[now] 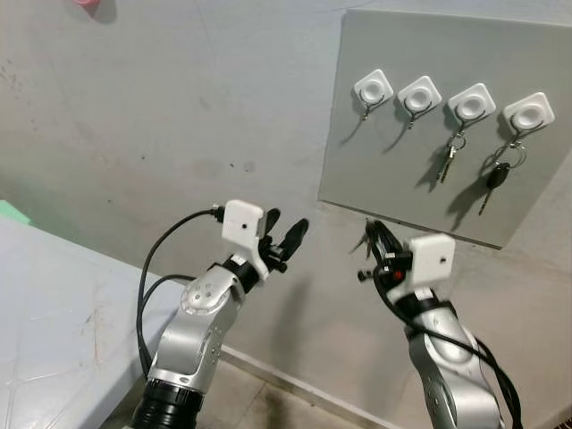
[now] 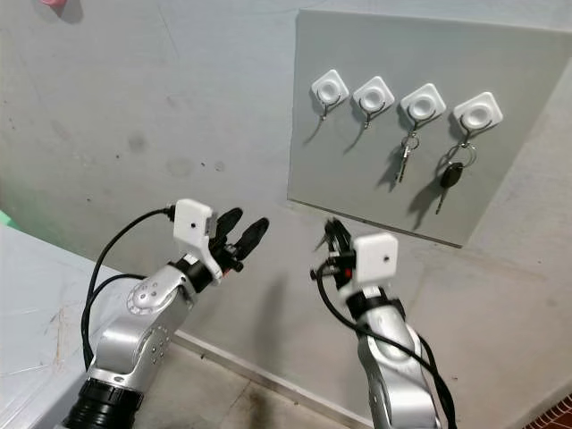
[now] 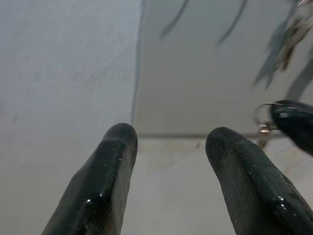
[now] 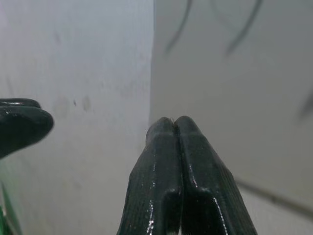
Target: Hang keys on a hook
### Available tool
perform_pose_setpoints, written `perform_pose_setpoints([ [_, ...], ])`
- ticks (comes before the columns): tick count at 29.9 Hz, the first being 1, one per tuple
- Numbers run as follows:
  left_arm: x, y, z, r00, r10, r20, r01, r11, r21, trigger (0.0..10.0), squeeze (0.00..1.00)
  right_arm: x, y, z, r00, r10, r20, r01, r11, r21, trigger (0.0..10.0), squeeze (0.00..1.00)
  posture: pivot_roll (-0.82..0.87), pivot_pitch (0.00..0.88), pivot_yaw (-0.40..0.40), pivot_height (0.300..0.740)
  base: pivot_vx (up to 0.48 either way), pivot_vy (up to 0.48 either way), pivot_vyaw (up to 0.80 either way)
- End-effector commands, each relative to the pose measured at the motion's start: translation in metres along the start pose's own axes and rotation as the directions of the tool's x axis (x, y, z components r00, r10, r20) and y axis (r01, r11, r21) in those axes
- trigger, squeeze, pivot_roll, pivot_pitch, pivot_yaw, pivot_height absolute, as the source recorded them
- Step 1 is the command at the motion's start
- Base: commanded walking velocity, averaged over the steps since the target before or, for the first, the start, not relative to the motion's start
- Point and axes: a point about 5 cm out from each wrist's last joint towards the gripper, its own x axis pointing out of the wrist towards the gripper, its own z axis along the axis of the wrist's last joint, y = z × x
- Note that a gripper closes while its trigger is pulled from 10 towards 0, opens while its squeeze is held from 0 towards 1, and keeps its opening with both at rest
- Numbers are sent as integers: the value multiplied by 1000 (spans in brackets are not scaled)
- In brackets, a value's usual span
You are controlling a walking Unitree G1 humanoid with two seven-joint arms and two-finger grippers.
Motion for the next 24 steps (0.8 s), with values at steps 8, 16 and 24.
perform_pose_setpoints([
  [8, 10, -11, 24, 996, -72, 51, 71, 997, 21, 10000, 0, 28, -1, 20, 996, 46, 80, -47, 999, 10, 10000, 0, -80, 0, 19, 740, 0, 0, 0],
  [16, 13, -14, 28, 995, -87, 53, 86, 996, 22, 10000, 0, 42, -15, 27, 994, 5, 110, -4, 1000, -8, 10000, 0, -82, 0, 21, 740, 0, 0, 0],
  [24, 15, -15, 32, 993, -99, 62, 98, 995, 20, 10000, 0, 51, -35, 41, 983, -59, 172, 60, 998, 0, 10000, 0, -81, 0, 20, 740, 0, 0, 0],
])
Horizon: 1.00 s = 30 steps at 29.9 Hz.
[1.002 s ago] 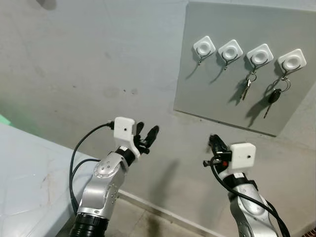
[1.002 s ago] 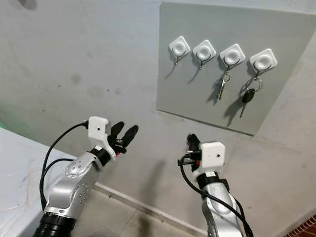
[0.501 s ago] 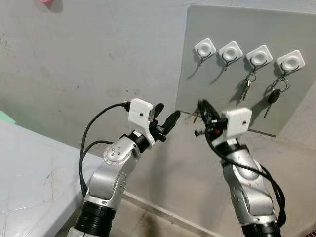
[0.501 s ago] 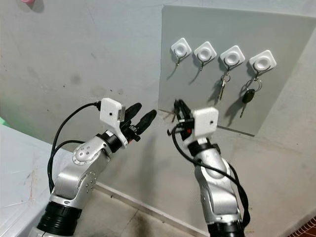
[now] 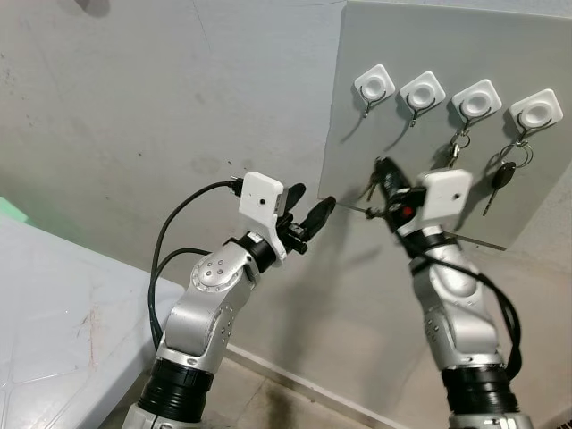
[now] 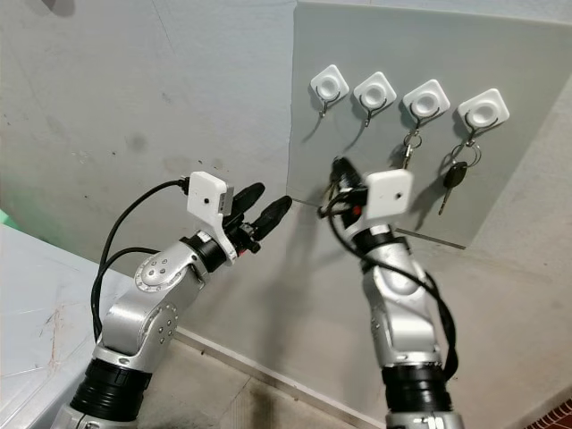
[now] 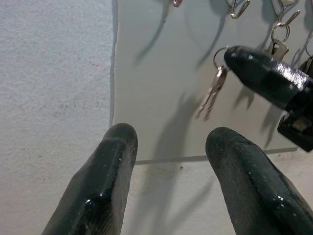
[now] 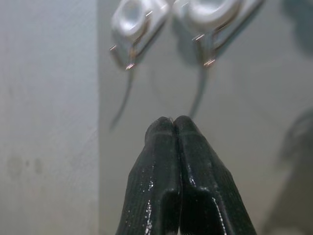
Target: Hang keys on a hook
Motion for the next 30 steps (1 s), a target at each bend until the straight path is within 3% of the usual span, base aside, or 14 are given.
perform_pose_setpoints([
  [1, 4, -3, 13, 999, -26, 33, 25, 999, 22, 10000, 0, 4, -2, 5, 1000, 1, 29, -1, 1000, 12, 10000, 0, -81, 0, 20, 740, 0, 0, 0],
  [16, 2, -12, 16, 997, -73, 35, 72, 997, 29, 10000, 0, 4, 4, 26, 979, 112, 168, -128, 988, 90, 10000, 0, -83, 0, 26, 740, 0, 0, 0],
  [30, 4, -13, 18, 996, -80, 40, 79, 996, 28, 10000, 0, 9, 5, 36, 973, 89, 211, -130, 973, 191, 10000, 0, -81, 0, 26, 740, 0, 0, 0],
])
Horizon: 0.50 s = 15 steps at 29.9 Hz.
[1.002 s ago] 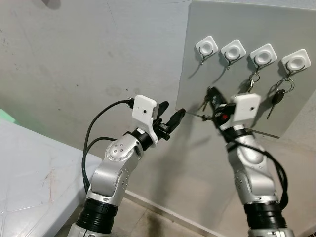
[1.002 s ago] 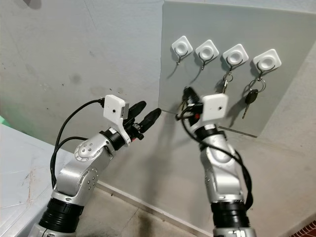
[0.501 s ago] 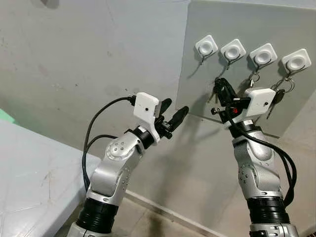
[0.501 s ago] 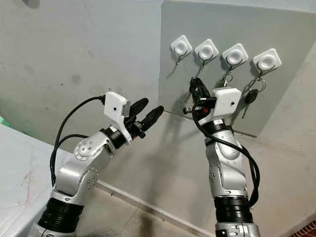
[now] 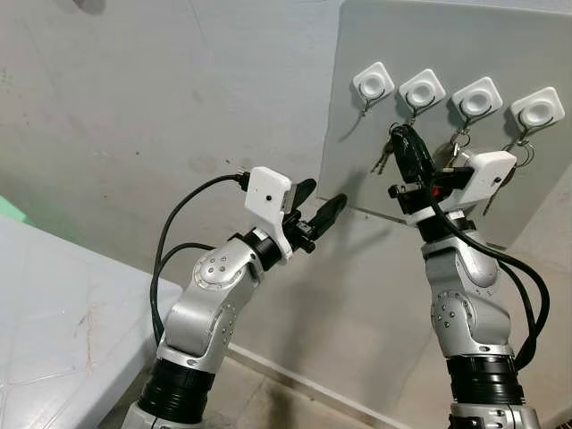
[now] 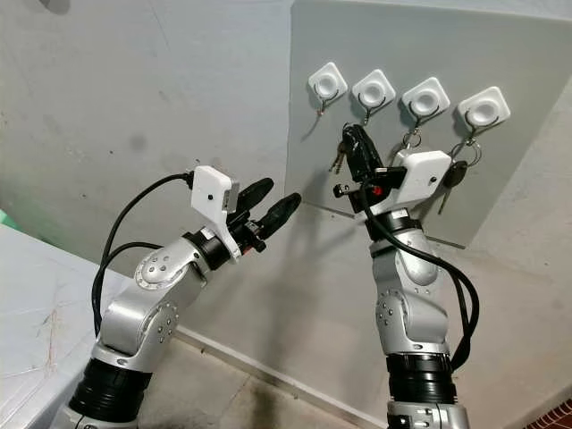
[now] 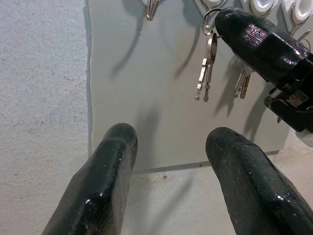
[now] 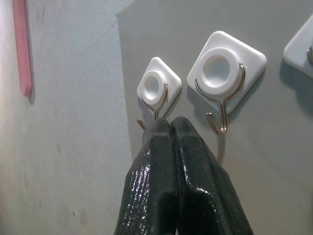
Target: Hang keys on a hook
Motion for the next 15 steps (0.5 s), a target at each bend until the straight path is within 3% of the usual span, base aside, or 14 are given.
perform_pose_setpoints([
  [1, 2, -3, 9, 1000, -20, 20, 20, 1000, 17, 10000, 0, 8, 3, 13, 999, 11, 53, -11, 1000, 14, 10000, 0, -81, 0, 26, 740, 0, 0, 0],
  [3, 2, -3, 9, 1000, -19, 20, 19, 1000, 16, 10000, 0, 9, 1, 14, 998, -9, 64, 5, 998, 61, 10000, 0, -78, 0, 24, 740, 0, 0, 0],
  [15, 1, -2, 9, 1000, -11, 21, 11, 1000, 11, 10000, 0, 6, 4, 15, 998, 11, 64, -20, 990, 142, 10000, 0, -77, 0, 26, 740, 0, 0, 0],
])
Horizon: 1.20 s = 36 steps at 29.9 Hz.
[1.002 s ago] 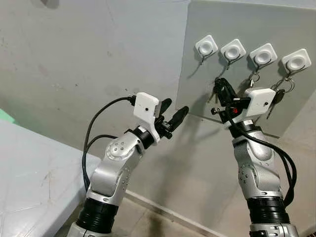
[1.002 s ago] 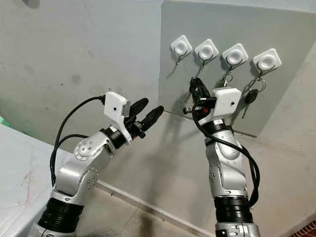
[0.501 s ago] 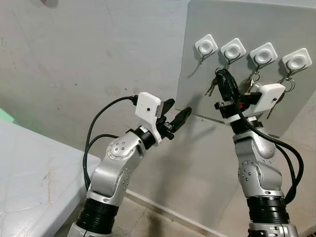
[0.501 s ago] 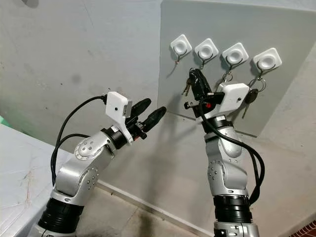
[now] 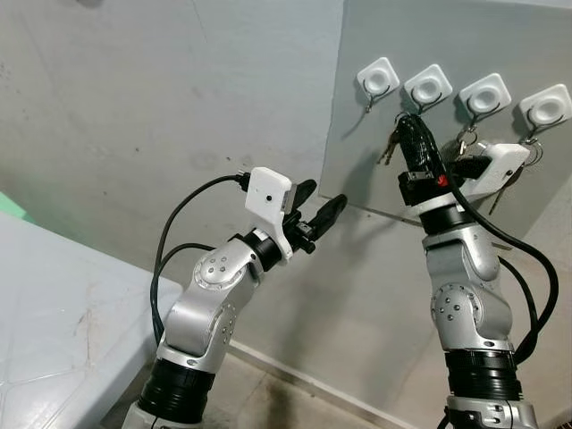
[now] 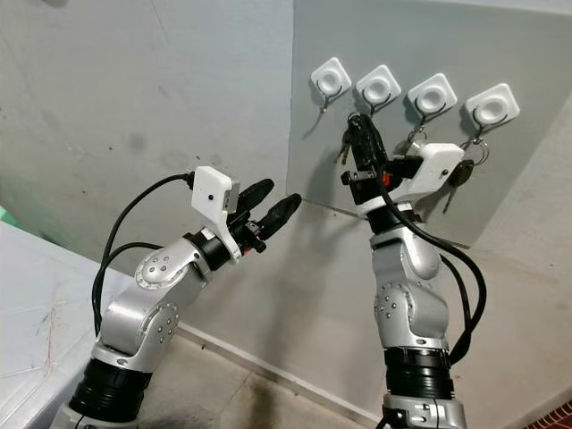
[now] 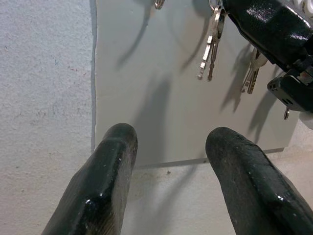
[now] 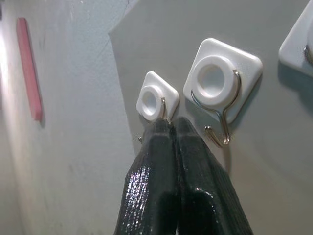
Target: Hang keys on a hook
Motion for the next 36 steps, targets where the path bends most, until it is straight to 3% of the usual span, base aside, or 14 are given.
perform_pose_setpoints([
  [1, 1, -2, 9, 1000, -12, 24, 11, 1000, 15, 10000, 0, 1, 3, 6, 1000, 15, 28, -16, 999, 32, 10000, 0, -79, 0, 28, 740, 0, 0, 0],
  [17, 1, -2, 9, 1000, -12, 22, 11, 1000, 6, 10000, 0, 1, -3, 14, 995, -70, 69, 55, 979, 197, 10000, 0, -78, 0, 29, 740, 0, 0, 0],
  [36, 1, -1, 11, 1000, -1, 29, 2, 1000, -7, 10000, 0, -4, -6, 2, 991, -131, -16, 130, 941, 312, 10000, 0, -76, 3, 24, 740, 0, 0, 0],
])
